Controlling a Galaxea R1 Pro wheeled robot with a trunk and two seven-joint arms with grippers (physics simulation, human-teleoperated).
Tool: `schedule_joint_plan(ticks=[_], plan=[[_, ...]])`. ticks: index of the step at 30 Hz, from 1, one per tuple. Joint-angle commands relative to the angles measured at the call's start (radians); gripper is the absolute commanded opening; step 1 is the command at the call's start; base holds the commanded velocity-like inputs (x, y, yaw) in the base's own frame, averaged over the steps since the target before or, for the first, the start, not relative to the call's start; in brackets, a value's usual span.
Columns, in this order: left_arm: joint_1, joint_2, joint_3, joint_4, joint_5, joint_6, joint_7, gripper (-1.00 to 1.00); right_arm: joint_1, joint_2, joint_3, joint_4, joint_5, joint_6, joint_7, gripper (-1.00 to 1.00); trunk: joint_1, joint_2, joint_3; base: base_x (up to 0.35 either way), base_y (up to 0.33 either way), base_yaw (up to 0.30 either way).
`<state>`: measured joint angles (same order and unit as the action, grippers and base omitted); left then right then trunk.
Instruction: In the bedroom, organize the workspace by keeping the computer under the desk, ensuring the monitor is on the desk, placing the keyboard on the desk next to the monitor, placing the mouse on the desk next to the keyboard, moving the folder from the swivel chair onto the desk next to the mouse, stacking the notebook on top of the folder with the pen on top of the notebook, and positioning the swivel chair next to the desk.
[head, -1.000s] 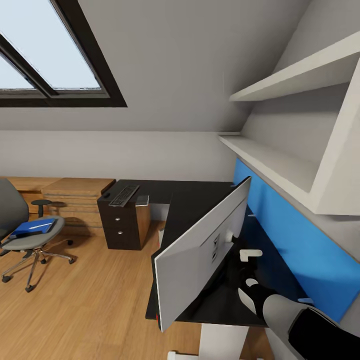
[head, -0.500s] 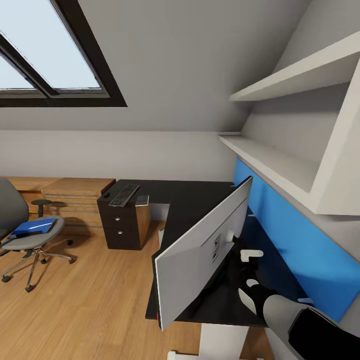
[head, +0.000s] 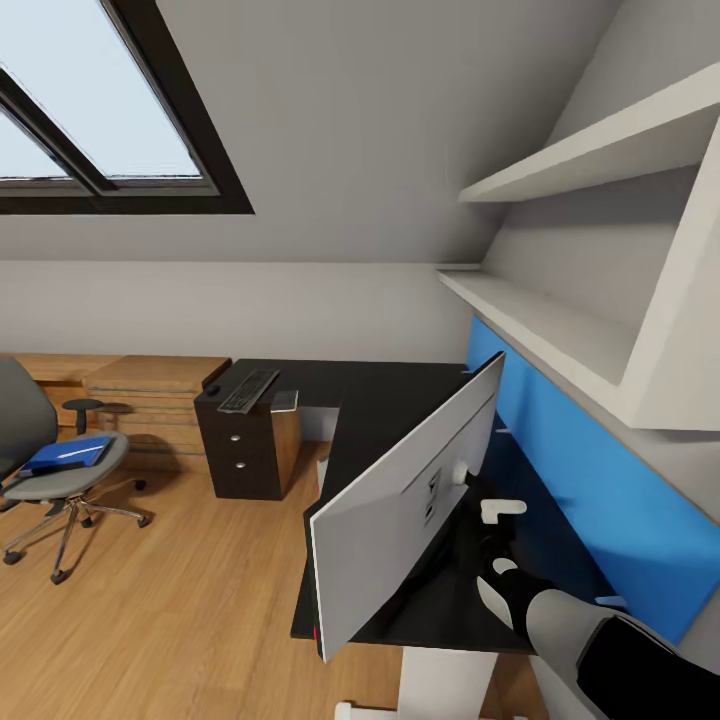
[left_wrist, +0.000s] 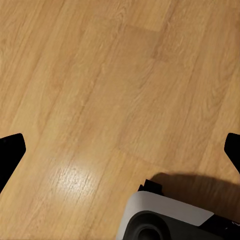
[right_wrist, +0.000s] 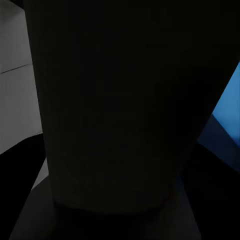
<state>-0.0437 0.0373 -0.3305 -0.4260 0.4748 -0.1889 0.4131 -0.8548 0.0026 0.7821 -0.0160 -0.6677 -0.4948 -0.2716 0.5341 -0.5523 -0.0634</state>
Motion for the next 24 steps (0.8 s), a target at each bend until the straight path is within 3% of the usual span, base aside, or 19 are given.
schedule_joint_plan(ticks=[1,18,20,24], plan=[[-0.001,0.001,-0.009,0.000,0.010,-0.004,0.006,1.00,-0.001,0.000,0.013,-0.001,0.000,-0.002,-0.006,-1.00,0.000,-0.002,-0.002,0.000,0.000,0.000],[-0.001,0.008,-0.003,-0.001,0.012,-0.010,0.007,1.00,0.000,0.000,0.013,-0.001,0.001,-0.002,-0.006,-1.00,0.000,-0.002,-0.002,0.000,0.000,0.000],[-0.001,0.027,0.030,-0.012,0.012,-0.025,0.007,1.00,0.000,0.000,0.014,-0.001,0.001,-0.002,-0.006,-1.00,0.000,-0.002,-0.002,0.000,0.000,0.000],[-0.001,0.078,0.144,-0.112,0.031,0.012,-0.003,1.00,0.000,0.000,0.014,-0.001,0.001,-0.002,-0.006,-1.00,0.000,-0.002,-0.002,0.000,0.000,0.000]])
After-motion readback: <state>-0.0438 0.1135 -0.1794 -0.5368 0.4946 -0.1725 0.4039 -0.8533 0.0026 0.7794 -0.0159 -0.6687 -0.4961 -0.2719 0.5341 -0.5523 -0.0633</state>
